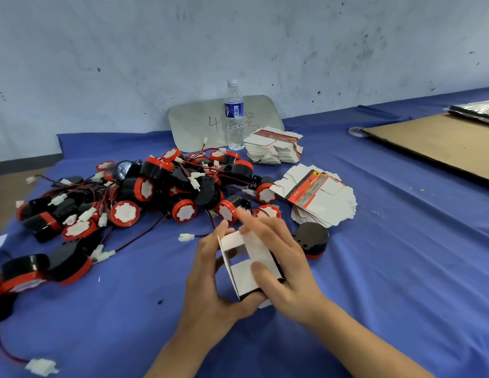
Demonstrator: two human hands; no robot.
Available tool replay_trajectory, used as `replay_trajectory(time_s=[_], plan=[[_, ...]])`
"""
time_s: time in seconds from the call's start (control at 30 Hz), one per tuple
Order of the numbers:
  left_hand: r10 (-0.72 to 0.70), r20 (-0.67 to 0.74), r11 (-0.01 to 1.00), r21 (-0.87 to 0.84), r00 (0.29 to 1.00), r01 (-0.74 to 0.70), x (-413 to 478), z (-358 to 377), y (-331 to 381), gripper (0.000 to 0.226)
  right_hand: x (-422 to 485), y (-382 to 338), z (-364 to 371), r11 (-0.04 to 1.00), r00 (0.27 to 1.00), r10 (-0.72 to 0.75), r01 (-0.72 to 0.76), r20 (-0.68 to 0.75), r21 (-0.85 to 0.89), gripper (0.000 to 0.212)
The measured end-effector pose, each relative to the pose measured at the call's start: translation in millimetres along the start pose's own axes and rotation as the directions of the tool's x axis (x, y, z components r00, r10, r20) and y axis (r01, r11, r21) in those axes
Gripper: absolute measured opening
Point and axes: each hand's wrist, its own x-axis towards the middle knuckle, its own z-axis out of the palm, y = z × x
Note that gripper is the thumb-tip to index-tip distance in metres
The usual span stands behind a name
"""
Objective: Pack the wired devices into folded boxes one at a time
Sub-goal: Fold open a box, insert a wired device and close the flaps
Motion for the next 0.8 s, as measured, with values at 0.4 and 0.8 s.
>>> replay_trajectory(time_s=[0.4,0.8], plan=[[0.335,0.035,0.926,0.171,0.941,-0.336,3,0,-2,0.061,-1,8,7,0.999,0.994,0.002,0.002,-0.108,0.035,0.029],[0.435,-0.022,0.870,0.268,0.900,-0.414,5,2,9,0.039,-5,12,12,0.973,0.977,-0.041,0.086,-0.208,0.215,0.026]])
